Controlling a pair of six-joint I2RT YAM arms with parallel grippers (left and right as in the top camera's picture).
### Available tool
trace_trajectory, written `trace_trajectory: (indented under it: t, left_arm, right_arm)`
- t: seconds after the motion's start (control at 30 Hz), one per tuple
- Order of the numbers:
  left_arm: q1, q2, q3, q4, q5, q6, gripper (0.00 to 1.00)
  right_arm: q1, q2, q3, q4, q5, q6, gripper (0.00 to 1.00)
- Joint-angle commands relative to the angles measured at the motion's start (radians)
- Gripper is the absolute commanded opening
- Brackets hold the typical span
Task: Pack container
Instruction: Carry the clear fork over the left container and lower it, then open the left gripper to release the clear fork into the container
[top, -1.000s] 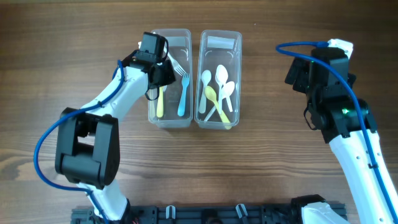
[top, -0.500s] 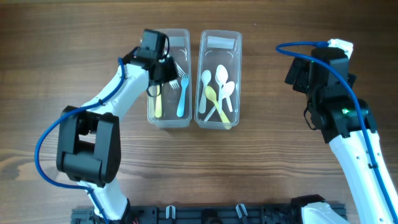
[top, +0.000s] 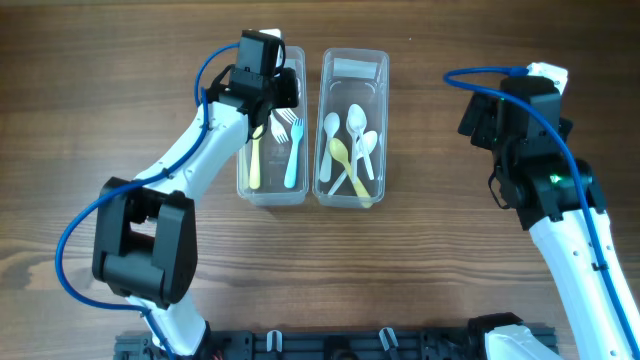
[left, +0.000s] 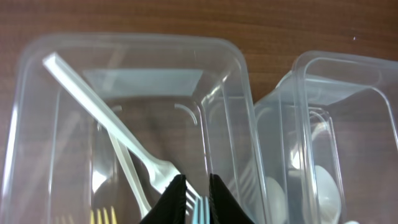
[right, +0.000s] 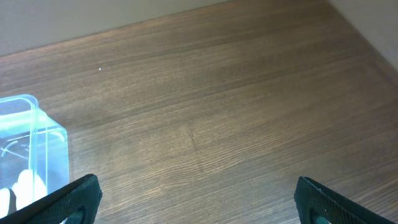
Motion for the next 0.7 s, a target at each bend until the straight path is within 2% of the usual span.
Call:
trace_trajectory:
  t: [0.0, 0.1, 0.3, 0.47, 0.67]
  left_arm:
    - [0.002, 0.035, 0.016, 0.035, -0.047, 0.072, 0.14]
    - [0.002, 0.069, 0.016, 0.076, -0.047, 0.072, 0.06]
    - [0.002, 0.143, 0.016, 0.127, -0.050, 0.076, 0.04]
    - [0.002, 0.158, 0.016, 0.141, -0.074, 0.203, 0.04]
    - [0.002, 0.169, 0.016, 0.139, -0.122, 0.203, 0.04]
  right_arm:
    - [-0.002, 0.002, 0.014, 0.003, 0.017, -0.001, 1.00]
    - [-0.002, 0.002, 0.014, 0.002, 0.017, -0.001, 1.00]
    - [-0.002, 0.002, 0.014, 0.002, 0.017, -0.001, 1.00]
    - [-0.002, 0.002, 0.014, 0.002, 0.017, -0.001, 1.00]
    - [-0.002, 0.002, 0.014, 0.002, 0.017, -0.001, 1.00]
